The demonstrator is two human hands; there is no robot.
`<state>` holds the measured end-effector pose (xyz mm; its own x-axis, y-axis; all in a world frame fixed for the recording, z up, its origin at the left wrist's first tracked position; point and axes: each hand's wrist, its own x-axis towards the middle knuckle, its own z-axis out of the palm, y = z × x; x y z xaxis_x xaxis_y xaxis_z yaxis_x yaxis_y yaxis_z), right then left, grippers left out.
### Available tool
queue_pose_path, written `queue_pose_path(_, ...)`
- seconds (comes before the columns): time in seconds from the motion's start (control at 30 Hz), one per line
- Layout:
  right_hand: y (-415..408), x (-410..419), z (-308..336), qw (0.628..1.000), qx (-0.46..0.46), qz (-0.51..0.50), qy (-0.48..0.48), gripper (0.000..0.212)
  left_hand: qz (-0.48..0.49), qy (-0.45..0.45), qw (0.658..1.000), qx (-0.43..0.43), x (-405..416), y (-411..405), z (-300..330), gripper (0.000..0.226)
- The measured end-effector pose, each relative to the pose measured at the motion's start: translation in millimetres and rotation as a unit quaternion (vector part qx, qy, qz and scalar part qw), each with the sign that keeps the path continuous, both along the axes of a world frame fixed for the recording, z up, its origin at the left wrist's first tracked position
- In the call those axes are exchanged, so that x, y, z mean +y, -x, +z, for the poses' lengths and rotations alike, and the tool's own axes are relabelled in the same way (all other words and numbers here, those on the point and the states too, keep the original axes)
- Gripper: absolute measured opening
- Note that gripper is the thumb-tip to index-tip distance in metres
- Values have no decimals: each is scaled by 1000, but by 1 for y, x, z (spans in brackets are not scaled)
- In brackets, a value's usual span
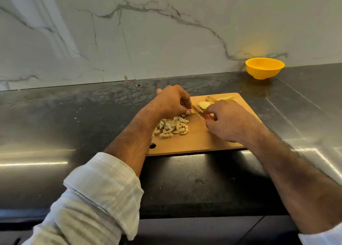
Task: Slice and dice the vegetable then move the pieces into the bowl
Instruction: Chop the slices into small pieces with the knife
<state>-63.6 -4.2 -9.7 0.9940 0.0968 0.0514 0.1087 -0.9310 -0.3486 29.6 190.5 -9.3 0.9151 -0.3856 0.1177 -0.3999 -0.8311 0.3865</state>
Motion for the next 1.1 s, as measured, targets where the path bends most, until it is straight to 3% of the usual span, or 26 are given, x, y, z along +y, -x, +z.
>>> queue_pose_path(0.8,-7,21,-5,1000,8,-2,14,32,28,-7,1000,1,-8,6,3,8)
queue_pose_path(1.1,2,16,-8,998,-65,1,21,29,54,14,998,-5,-7,4,-8,12)
